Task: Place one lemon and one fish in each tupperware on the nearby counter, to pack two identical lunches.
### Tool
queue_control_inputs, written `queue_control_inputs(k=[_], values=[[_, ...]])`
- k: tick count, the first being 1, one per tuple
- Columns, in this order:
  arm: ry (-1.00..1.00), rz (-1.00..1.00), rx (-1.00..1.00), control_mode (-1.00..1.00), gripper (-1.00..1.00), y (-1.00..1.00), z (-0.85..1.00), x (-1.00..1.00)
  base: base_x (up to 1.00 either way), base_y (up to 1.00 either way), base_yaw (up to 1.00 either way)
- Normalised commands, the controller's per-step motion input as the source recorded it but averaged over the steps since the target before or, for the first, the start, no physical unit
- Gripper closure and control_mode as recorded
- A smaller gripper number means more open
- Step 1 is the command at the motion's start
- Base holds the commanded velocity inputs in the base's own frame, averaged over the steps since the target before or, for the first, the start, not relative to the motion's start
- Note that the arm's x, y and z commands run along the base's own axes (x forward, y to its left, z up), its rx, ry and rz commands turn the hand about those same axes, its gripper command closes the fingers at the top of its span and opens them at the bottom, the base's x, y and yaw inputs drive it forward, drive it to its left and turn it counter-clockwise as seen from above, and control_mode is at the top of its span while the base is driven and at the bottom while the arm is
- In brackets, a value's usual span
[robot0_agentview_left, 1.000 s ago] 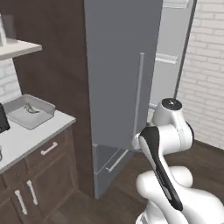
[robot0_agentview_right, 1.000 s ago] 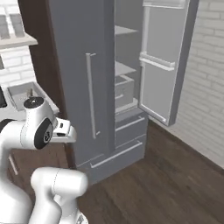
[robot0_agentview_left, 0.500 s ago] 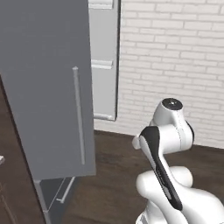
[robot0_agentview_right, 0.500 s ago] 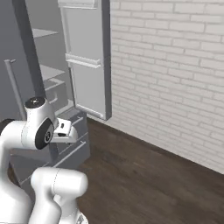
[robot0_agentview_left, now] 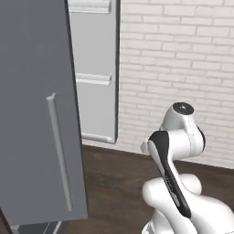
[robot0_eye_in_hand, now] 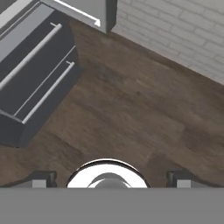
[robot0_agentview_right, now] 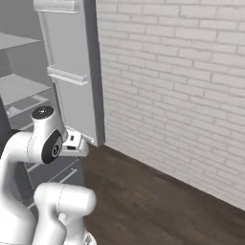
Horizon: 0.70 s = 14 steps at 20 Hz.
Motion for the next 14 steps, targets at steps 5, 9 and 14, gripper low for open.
queue_control_inputs(k=[5, 9, 14], values=[[0.0, 0.0, 0.0, 1.0, -1.0, 0.0, 0.0, 0.0, 1.0, -0.45, 0.52], [0.0, 0.0, 0.0, 1.0, -1.0, 0.0, 0.0, 0.0, 1.0, -0.41, 0.47], [0.0, 0.0, 0.0, 1.0, -1.0, 0.0, 0.0, 0.0, 0.56, -0.1, 0.72]])
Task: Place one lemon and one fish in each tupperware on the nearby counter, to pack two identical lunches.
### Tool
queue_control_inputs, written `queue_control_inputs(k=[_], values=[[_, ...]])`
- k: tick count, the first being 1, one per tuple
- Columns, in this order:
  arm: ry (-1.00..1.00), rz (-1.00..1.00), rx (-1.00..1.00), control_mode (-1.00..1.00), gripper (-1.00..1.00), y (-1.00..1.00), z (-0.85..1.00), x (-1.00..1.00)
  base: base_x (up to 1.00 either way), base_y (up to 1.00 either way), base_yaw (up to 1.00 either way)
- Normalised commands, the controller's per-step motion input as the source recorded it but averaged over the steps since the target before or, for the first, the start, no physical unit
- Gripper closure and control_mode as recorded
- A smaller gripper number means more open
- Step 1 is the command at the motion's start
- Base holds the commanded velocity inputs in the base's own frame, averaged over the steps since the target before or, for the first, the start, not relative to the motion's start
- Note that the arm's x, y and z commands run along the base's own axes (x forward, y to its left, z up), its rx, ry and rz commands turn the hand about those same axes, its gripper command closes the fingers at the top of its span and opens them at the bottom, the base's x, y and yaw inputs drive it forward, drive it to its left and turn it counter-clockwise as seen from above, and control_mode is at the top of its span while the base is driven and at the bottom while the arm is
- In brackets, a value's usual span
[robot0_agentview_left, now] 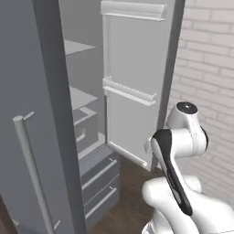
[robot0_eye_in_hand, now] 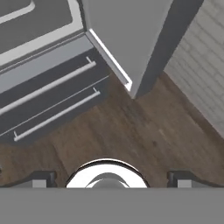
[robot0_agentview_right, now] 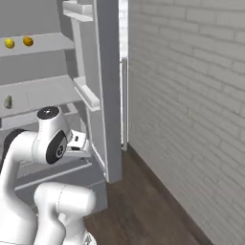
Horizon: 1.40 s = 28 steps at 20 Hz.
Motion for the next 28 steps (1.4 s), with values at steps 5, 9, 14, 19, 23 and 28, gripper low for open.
queue_control_inputs(k=[5, 9, 14, 19, 23, 28], values=[[0.0, 0.0, 0.0, 1.0, -1.0, 0.0, 0.0, 0.0, 0.03, -0.02, 0.95], [0.0, 0.0, 0.0, 1.0, -1.0, 0.0, 0.0, 0.0, 0.34, -0.52, 0.8], [0.0, 0.0, 0.0, 1.0, -1.0, 0.0, 0.0, 0.0, 0.01, -0.73, 0.19], [0.0, 0.0, 0.0, 1.0, -1.0, 0.0, 0.0, 0.0, 0.53, -0.23, 0.02], [0.0, 0.0, 0.0, 1.0, -1.0, 0.0, 0.0, 0.0, 0.98, 0.0, 0.05], [0.0, 0.0, 0.0, 1.0, -1.0, 0.0, 0.0, 0.0, 0.46, 0.0, 0.1]])
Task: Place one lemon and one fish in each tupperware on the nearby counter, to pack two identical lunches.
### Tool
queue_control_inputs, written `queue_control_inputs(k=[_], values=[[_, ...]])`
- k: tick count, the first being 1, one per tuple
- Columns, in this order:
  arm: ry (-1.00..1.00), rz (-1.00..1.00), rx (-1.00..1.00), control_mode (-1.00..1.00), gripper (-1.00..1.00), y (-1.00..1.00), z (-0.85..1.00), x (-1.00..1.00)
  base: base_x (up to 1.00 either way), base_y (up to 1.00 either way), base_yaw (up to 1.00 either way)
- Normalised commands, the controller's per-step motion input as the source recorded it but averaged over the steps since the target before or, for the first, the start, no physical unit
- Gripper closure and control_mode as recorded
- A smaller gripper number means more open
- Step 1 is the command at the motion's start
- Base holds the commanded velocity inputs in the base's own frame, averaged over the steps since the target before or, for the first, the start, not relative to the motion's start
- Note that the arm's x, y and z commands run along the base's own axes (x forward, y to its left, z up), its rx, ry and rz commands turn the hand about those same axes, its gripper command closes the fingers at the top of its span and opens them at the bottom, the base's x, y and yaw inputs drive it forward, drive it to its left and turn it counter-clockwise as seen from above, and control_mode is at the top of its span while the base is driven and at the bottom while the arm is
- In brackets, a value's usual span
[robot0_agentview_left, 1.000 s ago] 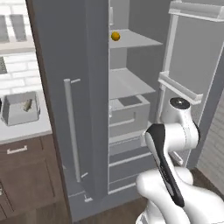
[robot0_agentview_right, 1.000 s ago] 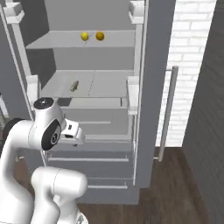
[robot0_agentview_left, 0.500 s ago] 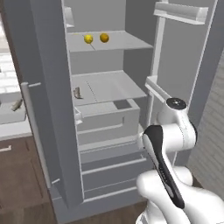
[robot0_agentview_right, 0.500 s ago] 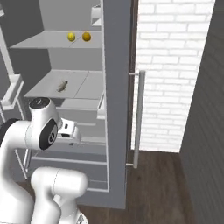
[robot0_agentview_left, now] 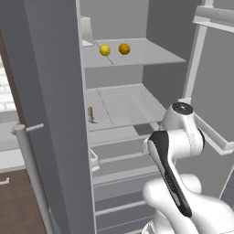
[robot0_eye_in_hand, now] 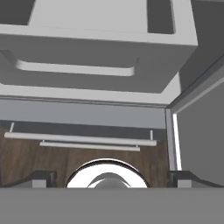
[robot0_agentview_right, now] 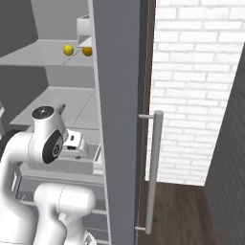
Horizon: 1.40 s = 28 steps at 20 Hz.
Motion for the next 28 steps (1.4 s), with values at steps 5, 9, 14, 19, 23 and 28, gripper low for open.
queue_control_inputs(k=[5, 9, 14, 19, 23, 28], values=[[0.0, 0.0, 0.0, 1.0, -1.0, 0.0, 0.0, 0.0, 0.0, 0.0, 0.02], [0.0, 0.0, 0.0, 1.0, -1.0, 0.0, 0.0, 0.0, 0.0, 0.0, 0.0], [-0.01, 0.0, 0.0, -1.0, -1.0, 0.0, 0.0, 0.0, 0.0, 0.0, 0.0], [-0.26, 0.19, 0.0, -1.0, -1.0, 0.47, 0.0, 0.42, 0.0, 0.0, 0.0], [-0.31, 0.28, 0.0, -1.0, -1.0, 0.68, 0.0, 0.96, 0.0, 0.0, 0.0], [-0.29, 0.18, 0.05, -1.0, -1.0, 0.49, 0.26, 0.89, 0.0, 0.0, 0.0]])
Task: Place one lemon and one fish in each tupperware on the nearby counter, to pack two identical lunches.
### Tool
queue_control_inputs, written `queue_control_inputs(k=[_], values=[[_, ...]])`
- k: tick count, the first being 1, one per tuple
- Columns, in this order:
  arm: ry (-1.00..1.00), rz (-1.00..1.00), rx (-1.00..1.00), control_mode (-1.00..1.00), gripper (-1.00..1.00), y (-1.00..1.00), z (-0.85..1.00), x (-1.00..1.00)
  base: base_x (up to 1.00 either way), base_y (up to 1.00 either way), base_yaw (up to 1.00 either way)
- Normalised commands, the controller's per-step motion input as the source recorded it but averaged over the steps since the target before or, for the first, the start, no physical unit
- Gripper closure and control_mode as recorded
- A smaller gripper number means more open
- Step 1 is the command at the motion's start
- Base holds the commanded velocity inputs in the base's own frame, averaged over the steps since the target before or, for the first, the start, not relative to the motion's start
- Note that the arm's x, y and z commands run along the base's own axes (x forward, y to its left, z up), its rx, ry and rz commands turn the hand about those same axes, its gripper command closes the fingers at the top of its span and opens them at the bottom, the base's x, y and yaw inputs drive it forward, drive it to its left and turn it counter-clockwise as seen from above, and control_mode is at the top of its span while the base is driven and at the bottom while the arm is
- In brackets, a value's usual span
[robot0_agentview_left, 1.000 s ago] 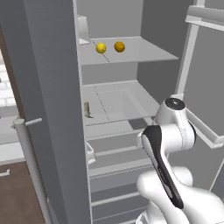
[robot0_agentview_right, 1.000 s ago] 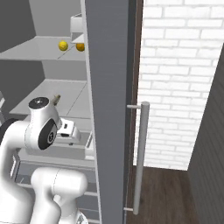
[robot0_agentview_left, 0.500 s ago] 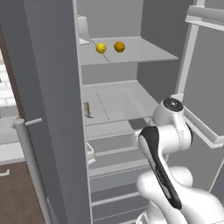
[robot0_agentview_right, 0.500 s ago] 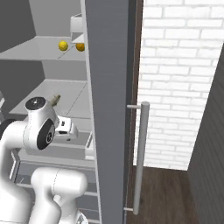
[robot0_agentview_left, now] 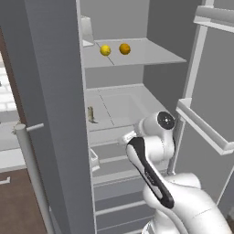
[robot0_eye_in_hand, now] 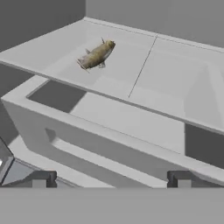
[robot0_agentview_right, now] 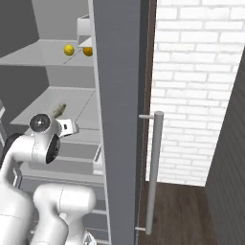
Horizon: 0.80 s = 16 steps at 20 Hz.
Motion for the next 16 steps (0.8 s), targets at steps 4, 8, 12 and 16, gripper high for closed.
queue_control_inputs(k=[4, 8, 12, 16], values=[[-0.02, 0.04, 0.14, -1.0, -1.0, 0.21, 0.59, 0.62, 0.0, 0.0, 0.0], [0.05, 0.0, 0.0, -1.0, -1.0, 0.33, 0.0, 0.57, 0.0, 0.0, 0.0], [0.08, 0.0, 0.0, -1.0, -1.0, 0.7, 0.14, 0.37, 0.0, 0.0, 0.0], [0.11, 0.0, 0.0, -1.0, -1.0, 0.69, 0.22, 0.4, 0.0, 0.0, 0.0]])
